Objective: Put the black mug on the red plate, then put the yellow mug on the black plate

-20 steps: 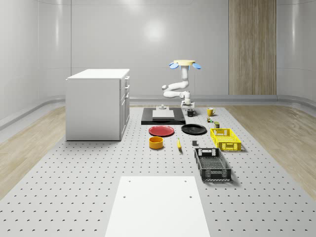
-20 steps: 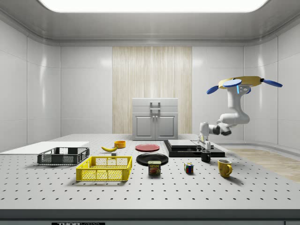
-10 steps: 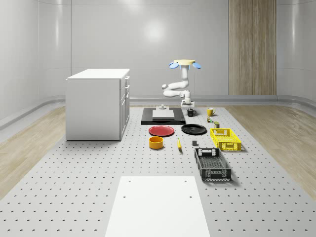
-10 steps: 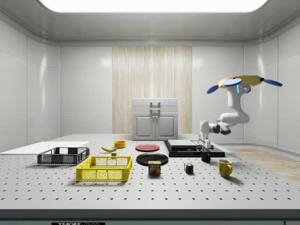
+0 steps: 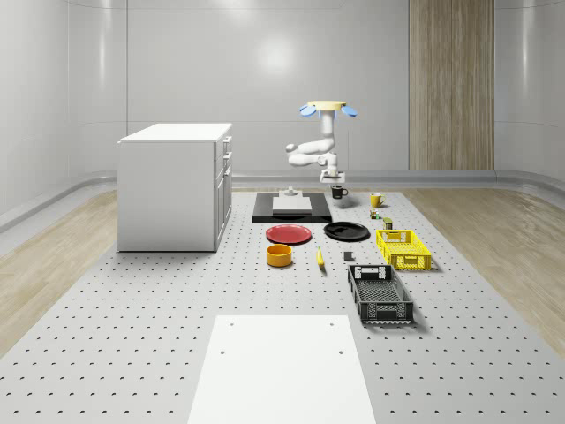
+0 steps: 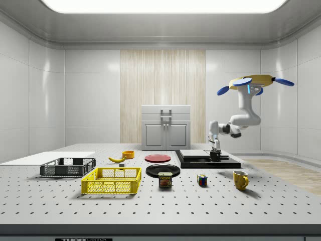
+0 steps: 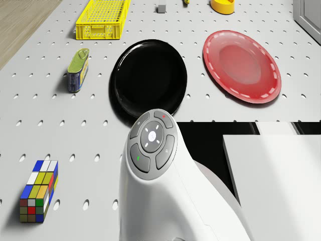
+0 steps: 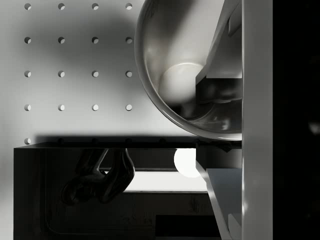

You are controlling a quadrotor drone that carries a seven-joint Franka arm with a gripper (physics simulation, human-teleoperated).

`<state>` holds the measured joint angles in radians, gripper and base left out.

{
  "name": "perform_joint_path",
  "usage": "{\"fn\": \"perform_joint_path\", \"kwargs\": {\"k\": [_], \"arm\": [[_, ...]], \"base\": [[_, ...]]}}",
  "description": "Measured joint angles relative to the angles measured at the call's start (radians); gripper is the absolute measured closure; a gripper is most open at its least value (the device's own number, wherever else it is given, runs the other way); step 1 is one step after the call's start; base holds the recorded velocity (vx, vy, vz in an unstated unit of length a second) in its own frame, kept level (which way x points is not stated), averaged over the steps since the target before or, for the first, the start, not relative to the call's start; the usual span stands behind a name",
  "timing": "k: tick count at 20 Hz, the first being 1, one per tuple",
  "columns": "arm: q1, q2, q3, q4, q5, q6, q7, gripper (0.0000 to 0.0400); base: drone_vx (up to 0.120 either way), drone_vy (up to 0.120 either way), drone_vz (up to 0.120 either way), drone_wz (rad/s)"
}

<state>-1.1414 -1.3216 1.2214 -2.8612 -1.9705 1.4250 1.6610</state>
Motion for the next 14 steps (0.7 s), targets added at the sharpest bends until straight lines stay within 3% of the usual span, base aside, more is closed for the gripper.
{"fn": "perform_joint_path", "kwargs": {"k": [2, 14], "arm": [[-0.002, -0.004, 0.005, 0.0, 0.006, 0.002, 0.002, 0.029], [-0.012, -0.03, 0.017, 0.0, 0.024, 0.024, 0.011, 0.029]], "base": [[0.12, -0.12, 0.08, 0.0], [0.12, -0.12, 0.0, 0.0]]}}
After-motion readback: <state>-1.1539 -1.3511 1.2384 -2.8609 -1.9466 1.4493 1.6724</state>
